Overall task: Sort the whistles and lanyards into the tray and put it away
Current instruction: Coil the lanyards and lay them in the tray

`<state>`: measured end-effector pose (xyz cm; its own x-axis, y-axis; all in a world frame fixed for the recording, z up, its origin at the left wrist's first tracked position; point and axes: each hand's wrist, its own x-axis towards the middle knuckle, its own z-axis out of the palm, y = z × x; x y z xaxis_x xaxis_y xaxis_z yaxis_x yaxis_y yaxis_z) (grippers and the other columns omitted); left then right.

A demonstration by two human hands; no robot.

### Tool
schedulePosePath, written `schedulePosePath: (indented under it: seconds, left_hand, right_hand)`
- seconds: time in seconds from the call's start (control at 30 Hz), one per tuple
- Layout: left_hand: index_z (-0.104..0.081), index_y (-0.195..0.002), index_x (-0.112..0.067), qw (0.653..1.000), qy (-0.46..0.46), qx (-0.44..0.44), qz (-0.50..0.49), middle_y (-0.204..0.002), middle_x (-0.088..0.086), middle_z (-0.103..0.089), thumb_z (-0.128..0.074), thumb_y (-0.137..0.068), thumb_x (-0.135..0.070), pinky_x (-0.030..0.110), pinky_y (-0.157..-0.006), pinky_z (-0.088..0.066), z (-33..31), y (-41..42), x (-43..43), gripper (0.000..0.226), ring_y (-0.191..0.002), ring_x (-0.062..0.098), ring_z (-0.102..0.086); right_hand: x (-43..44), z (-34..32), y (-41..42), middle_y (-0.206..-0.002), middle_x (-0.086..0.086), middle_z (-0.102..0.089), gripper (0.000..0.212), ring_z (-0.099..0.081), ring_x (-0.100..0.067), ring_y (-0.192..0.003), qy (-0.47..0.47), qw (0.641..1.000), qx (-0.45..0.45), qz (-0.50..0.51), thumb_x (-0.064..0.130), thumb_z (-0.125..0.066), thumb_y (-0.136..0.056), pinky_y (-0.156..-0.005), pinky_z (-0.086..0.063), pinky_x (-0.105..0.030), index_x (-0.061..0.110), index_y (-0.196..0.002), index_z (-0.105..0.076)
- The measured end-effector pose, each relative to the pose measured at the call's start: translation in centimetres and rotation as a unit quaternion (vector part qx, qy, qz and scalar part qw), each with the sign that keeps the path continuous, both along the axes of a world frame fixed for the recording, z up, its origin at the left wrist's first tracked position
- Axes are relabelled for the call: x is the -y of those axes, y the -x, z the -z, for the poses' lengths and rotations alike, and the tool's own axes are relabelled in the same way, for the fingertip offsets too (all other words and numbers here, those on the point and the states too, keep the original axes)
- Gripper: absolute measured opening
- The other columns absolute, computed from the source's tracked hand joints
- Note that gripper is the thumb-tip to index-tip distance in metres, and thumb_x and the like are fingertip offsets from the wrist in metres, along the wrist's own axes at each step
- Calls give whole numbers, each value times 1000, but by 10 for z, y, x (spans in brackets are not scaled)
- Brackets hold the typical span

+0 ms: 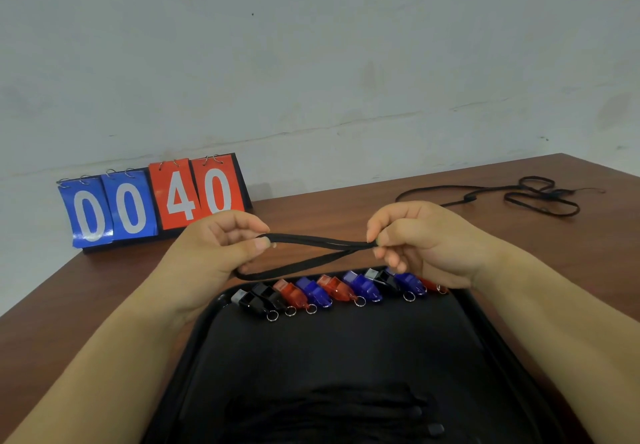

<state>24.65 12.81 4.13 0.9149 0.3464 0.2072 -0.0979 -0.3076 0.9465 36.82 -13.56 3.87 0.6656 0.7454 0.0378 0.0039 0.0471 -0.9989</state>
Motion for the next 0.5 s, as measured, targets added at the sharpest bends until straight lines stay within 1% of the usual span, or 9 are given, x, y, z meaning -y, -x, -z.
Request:
schedulePosePath:
  seconds: [0.07, 0.17, 0.23, 0.3, 0.33, 0.37, 0.43, 0.5]
  left_hand:
    - [-78, -85, -26, 1000, -7, 2, 0, -79, 2, -74, -72, -89, -5, 32, -64, -49, 1, 0, 0, 22, -67, 14, -61]
    - [-79, -85, -27, 1000, -6, -1, 1, -80, 4, -74, -73, -88, -6, 34, -66, -48, 1, 0, -1, 22, -72, 18, -62]
    - [-79, -86, -27, 1000, -1, -3, 3, -80, 5, -73, -75, -86, -8, 34, -67, -49, 1, 0, -2, 19, -73, 20, -62]
    - [-79, -87, -25, 1000, 2, -9, 5, -81, 8, -73, -77, -81, -12, 35, -68, -50, -1, 1, -3, 14, -74, 22, -63]
    - [-79, -87, -24, 1000, -4, -12, 4, -81, 8, -73, -78, -80, -12, 35, -69, -51, -2, 2, -4, 14, -74, 22, -65]
    - [-80, -86, -24, 1000, -19, -16, 1, -81, 7, -74, -79, -80, -11, 34, -70, -52, -3, 3, -5, 14, -73, 21, -66]
    - [-80, -85, -26, 997, -75, -32, -5, -80, 3, -75, -79, -83, -10, 33, -73, -55, -5, 5, -7, 16, -72, 16, -69]
    - [-81, -84, -28, 989, -137, -48, -10, -82, 0, -76, -80, -84, -11, 25, -74, -55, -8, 7, -7, 17, -74, 10, -71]
  right_hand:
    - [-1, 0, 0, -65, -11, -63, 44, -52, -12, -47, -10, 1000, -14, -1, -13, -44, -94, -46, -46, -19, 11, -70, -72]
    - [-1, 1, -1, -65, -10, -63, 39, -52, -11, -47, -17, 999, -27, -5, -13, -47, -94, -45, -46, -18, 10, -71, -70]
    - [-1, 1, -1, -64, -9, -63, 30, -53, -10, -47, -11, 1000, -16, -16, -8, -60, -91, -45, -47, -17, 11, -70, -71]
    - [0, 0, 0, -61, -6, -61, 19, -53, -9, -47, 11, 1000, 3, -19, 1, -76, -83, -47, -48, -16, 13, -69, -71]
    - [1, 0, 1, -60, -5, -61, 14, -53, -9, -47, 24, 1000, 11, -17, 7, -79, -78, -47, -48, -15, 14, -70, -70]
    - [2, 0, 1, -59, -5, -60, 11, -53, -9, -47, 36, 999, 21, -12, 11, -79, -76, -48, -48, -15, 13, -71, -70]
    - [2, 0, 0, -58, -3, -62, 11, -54, -8, -48, 62, 996, 57, 2, 9, -78, -82, -50, -48, -17, 9, -77, -67]
    - [2, 0, 0, -60, -2, -66, 9, -57, -7, -50, 97, 991, 91, 12, 3, -74, -88, -52, -49, -18, 5, -85, -65]
